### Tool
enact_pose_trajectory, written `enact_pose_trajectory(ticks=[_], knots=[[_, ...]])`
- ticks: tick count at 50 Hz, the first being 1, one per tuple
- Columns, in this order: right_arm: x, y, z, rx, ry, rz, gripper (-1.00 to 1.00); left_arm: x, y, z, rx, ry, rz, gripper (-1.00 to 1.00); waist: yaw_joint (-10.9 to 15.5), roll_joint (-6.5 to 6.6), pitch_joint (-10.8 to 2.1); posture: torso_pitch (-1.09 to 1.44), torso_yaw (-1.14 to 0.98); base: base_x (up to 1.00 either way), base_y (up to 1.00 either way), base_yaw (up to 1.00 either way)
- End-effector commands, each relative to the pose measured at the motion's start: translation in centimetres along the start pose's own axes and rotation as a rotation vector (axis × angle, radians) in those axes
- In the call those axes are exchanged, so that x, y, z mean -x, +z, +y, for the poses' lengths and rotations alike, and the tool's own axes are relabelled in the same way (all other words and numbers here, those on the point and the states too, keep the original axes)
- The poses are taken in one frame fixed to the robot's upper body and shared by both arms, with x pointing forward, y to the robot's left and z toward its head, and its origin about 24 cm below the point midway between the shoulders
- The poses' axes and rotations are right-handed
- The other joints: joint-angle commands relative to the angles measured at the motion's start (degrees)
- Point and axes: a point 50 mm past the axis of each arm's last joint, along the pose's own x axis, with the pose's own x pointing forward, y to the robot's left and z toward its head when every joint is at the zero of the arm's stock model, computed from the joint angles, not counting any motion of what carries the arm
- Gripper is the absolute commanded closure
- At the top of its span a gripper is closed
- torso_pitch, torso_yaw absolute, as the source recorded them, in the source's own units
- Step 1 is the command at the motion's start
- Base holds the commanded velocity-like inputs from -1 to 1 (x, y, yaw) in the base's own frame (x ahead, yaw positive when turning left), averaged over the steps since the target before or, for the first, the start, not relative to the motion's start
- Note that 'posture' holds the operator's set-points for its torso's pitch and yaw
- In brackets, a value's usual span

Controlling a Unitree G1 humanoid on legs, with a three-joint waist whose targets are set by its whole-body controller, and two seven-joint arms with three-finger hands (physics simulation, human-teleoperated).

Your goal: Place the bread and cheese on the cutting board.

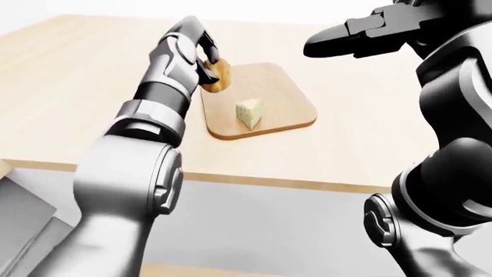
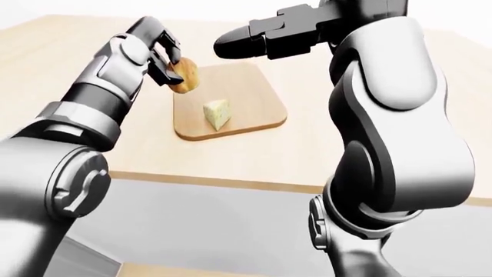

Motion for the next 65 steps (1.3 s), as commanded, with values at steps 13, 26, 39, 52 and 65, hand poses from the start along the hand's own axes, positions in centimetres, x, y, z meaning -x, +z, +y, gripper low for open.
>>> enact_pose_trajectory(ticks=[13,26,39,52,65], knots=[[0.2,1.2,-0.2,0.002,-0.016,-0.064,-1.0,0.2,1.6,0.0,0.007,0.068,-0.077,1.0,0.13,-0.09,-1.99,0.0,0.0,0.0,0.0,0.0],[0.1,1.1,0.0,0.002,-0.01,-0.063,-1.0,0.3,2.1,-0.7,0.011,0.068,-0.097,1.0,0.21,-0.23,-2.0,0.0,0.0,0.0,0.0,0.0],[0.1,1.1,0.0,0.002,-0.009,-0.063,-1.0,0.3,2.0,-1.4,0.013,0.053,-0.098,-1.0,0.24,-0.25,-2.09,0.0,0.0,0.0,0.0,0.0],[0.1,0.9,0.1,0.001,-0.008,-0.061,-1.0,0.3,2.2,-0.8,0.028,0.07,-0.108,-1.0,0.26,-0.21,-2.11,0.0,0.0,0.0,0.0,0.0],[0.0,0.8,0.2,0.003,-0.006,-0.057,-1.0,0.6,2.5,3.1,0.591,0.091,-0.162,-1.0,0.16,0.13,-1.86,0.0,0.0,0.0,0.0,0.0]])
